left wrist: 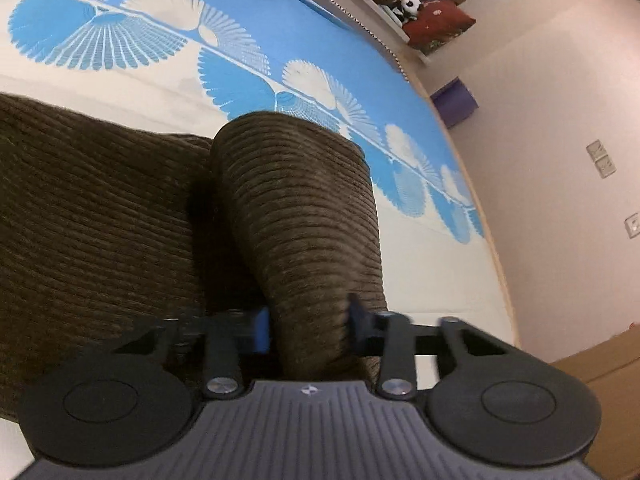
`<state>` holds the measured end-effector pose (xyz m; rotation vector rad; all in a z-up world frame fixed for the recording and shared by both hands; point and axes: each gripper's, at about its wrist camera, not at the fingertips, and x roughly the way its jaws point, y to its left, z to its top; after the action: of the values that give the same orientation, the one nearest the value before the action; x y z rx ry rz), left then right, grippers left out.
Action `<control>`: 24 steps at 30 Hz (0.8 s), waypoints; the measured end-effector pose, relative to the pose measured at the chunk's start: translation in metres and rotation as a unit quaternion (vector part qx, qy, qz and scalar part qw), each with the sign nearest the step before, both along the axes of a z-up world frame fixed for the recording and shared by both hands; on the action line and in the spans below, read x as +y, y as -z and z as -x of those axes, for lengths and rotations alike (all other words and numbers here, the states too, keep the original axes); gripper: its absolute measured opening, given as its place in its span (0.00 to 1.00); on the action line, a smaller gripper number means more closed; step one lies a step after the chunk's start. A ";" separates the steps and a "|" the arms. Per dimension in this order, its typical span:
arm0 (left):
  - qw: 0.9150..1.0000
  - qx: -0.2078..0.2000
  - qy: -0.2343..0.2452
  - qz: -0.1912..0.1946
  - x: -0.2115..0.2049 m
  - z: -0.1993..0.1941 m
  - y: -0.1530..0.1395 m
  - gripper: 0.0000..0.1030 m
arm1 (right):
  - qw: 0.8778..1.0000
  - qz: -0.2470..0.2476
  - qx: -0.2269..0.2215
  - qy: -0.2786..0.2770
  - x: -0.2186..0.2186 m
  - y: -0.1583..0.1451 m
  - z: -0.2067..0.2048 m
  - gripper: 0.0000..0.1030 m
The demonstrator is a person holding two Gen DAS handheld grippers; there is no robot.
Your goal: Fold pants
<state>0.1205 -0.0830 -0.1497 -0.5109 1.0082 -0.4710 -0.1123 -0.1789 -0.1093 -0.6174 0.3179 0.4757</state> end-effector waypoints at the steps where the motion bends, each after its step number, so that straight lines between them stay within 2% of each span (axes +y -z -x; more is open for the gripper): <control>1: 1.000 -0.013 0.007 -0.013 -0.003 0.001 -0.004 0.23 | 1.000 -0.005 0.006 0.003 0.000 -0.003 0.001 0.24; 5: 0.994 -0.074 0.030 -0.074 -0.008 0.008 -0.032 0.18 | 0.998 -0.059 0.023 0.025 -0.012 -0.022 -0.005 0.27; 8: 0.993 -0.071 0.030 -0.093 0.013 0.002 -0.054 0.18 | 0.992 -0.126 0.011 0.024 -0.022 -0.045 0.000 0.32; 12: 0.990 -0.071 0.020 -0.122 0.075 -0.011 -0.083 0.18 | 0.983 -0.182 -0.002 0.001 -0.034 -0.065 0.006 0.36; 15: 0.984 -0.078 0.015 -0.157 0.136 -0.019 -0.097 0.18 | 0.975 -0.221 0.016 0.011 -0.039 -0.073 0.000 0.38; 18: 0.982 -0.061 -0.010 -0.177 0.198 -0.022 -0.096 0.18 | 0.964 -0.257 0.056 0.035 -0.045 -0.072 -0.018 0.38; 21: 0.983 -0.023 -0.064 -0.173 0.255 -0.022 -0.072 0.18 | 0.952 -0.281 0.103 0.063 -0.047 -0.066 -0.041 0.39; 22: 0.982 0.000 -0.086 -0.166 0.273 -0.021 -0.057 0.21 | 0.948 -0.287 0.120 0.073 -0.047 -0.063 -0.047 0.41; 23: 0.980 0.017 -0.106 -0.168 0.286 -0.023 -0.048 0.28 | 0.942 -0.294 0.136 0.085 -0.046 -0.061 -0.052 0.42; 24: 0.976 0.026 -0.132 -0.174 0.298 -0.022 -0.043 0.31 | 0.936 -0.302 0.152 0.097 -0.046 -0.056 -0.059 0.45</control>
<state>0.1428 0.2150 -0.1071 -0.3361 1.0289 -0.0403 -0.0532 -0.2248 -0.0531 0.0916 0.4951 0.4490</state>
